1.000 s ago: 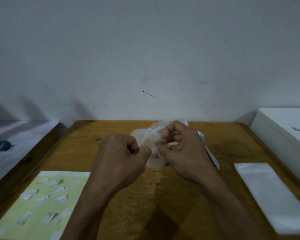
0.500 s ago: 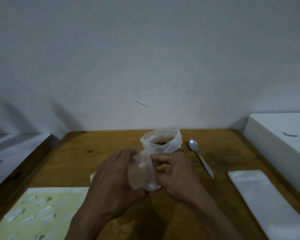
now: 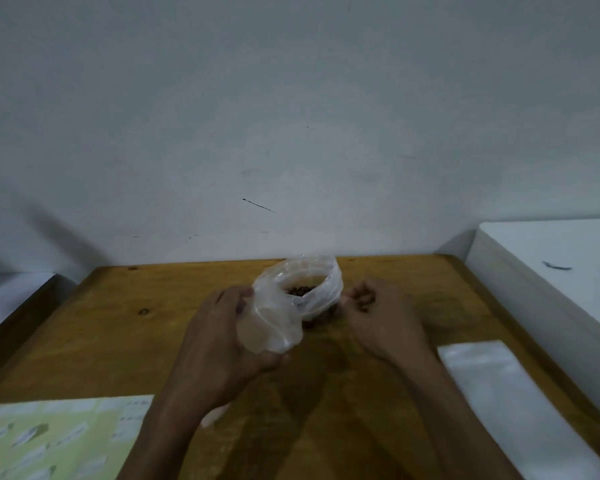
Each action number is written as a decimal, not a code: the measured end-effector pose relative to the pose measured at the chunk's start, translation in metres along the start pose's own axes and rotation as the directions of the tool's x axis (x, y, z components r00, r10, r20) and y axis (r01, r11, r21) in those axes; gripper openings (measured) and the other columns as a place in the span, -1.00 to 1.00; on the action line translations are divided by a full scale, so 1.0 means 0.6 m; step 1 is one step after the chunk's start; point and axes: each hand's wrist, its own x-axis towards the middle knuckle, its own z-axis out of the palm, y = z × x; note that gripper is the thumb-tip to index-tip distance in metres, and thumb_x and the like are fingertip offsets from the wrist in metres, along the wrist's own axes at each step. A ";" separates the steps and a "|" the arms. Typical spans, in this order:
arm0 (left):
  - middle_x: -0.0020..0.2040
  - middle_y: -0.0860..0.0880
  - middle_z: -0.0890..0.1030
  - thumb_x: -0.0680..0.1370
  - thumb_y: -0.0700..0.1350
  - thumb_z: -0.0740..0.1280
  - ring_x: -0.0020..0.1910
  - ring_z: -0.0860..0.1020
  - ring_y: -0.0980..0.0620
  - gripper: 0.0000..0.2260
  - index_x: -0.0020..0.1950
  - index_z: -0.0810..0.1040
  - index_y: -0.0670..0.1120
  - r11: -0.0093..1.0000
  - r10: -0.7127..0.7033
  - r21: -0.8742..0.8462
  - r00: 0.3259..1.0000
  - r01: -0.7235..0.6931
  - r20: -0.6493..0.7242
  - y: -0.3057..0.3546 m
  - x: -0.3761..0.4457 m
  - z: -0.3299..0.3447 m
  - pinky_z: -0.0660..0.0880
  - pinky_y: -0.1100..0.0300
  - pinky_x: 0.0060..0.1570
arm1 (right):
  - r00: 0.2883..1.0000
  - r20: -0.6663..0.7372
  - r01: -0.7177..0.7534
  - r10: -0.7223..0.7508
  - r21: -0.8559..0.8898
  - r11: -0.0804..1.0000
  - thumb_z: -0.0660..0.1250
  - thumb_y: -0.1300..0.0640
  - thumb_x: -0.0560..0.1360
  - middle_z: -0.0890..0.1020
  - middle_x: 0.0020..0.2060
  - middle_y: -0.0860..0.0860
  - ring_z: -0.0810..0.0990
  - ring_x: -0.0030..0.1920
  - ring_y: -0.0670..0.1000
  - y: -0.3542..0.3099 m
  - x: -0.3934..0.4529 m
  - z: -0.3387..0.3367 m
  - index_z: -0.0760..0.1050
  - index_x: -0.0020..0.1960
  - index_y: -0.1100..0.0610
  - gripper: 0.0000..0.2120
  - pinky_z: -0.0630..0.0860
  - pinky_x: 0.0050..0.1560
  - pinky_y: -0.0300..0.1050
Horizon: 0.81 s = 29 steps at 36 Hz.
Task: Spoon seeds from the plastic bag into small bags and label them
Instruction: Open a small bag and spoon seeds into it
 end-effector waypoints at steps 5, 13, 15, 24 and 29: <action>0.34 0.01 0.45 0.19 0.13 0.66 0.16 0.39 0.08 -0.06 0.49 0.34 0.00 0.997 -0.073 -0.041 0.997 0.072 -0.039 -0.006 0.007 0.004 0.42 0.15 -0.02 | 0.968 -0.095 -0.250 0.231 -0.361 0.898 0.37 0.00 0.52 0.56 -0.16 -0.01 0.56 -0.16 0.01 0.075 0.037 0.002 0.54 0.01 0.09 -0.83 0.49 -0.21 -0.10; 0.37 -0.01 0.45 0.18 0.16 0.65 0.18 0.40 0.05 -0.02 0.51 0.31 0.00 0.991 -0.119 -0.059 0.991 0.116 -0.058 -0.012 0.009 0.002 0.48 0.11 0.02 | 0.957 -0.117 -0.288 0.264 -0.421 0.860 0.32 0.04 0.56 0.54 -0.20 -0.02 0.54 -0.20 0.01 0.088 0.034 0.012 0.44 -0.17 0.08 -0.82 0.49 -0.21 -0.09; 0.35 0.00 0.46 0.18 0.16 0.65 0.15 0.37 0.08 -0.02 0.51 0.31 -0.01 0.992 -0.116 -0.063 0.991 0.112 -0.063 -0.013 0.007 0.001 0.44 0.15 -0.01 | 0.955 -0.126 -0.297 0.269 -0.360 0.885 0.29 0.06 0.58 0.54 -0.27 0.01 0.52 -0.26 0.02 0.085 0.032 0.006 0.46 -0.24 0.10 -0.76 0.45 -0.25 -0.11; 0.36 -0.01 0.47 0.15 0.20 0.65 0.16 0.41 0.08 0.00 0.51 0.33 -0.03 0.988 -0.130 -0.092 0.988 0.122 -0.085 -0.028 0.004 -0.012 0.44 0.15 0.02 | 0.966 -0.259 0.000 0.030 0.117 0.993 0.38 0.12 0.50 0.64 -0.28 -0.16 0.57 -0.22 -0.19 -0.016 0.014 -0.065 0.64 -0.17 0.01 -0.89 0.37 -0.33 -0.33; 0.36 -0.01 0.48 0.15 0.19 0.66 0.18 0.43 0.06 0.01 0.51 0.33 -0.03 0.985 -0.147 -0.103 0.985 0.138 -0.089 -0.026 0.006 -0.013 0.44 0.15 0.04 | 0.985 -0.126 0.115 -0.120 -0.043 0.992 0.41 0.17 0.49 0.64 -0.25 -0.14 0.55 -0.24 -0.25 -0.065 0.023 -0.047 0.67 -0.14 0.05 -0.92 0.39 -0.35 -0.54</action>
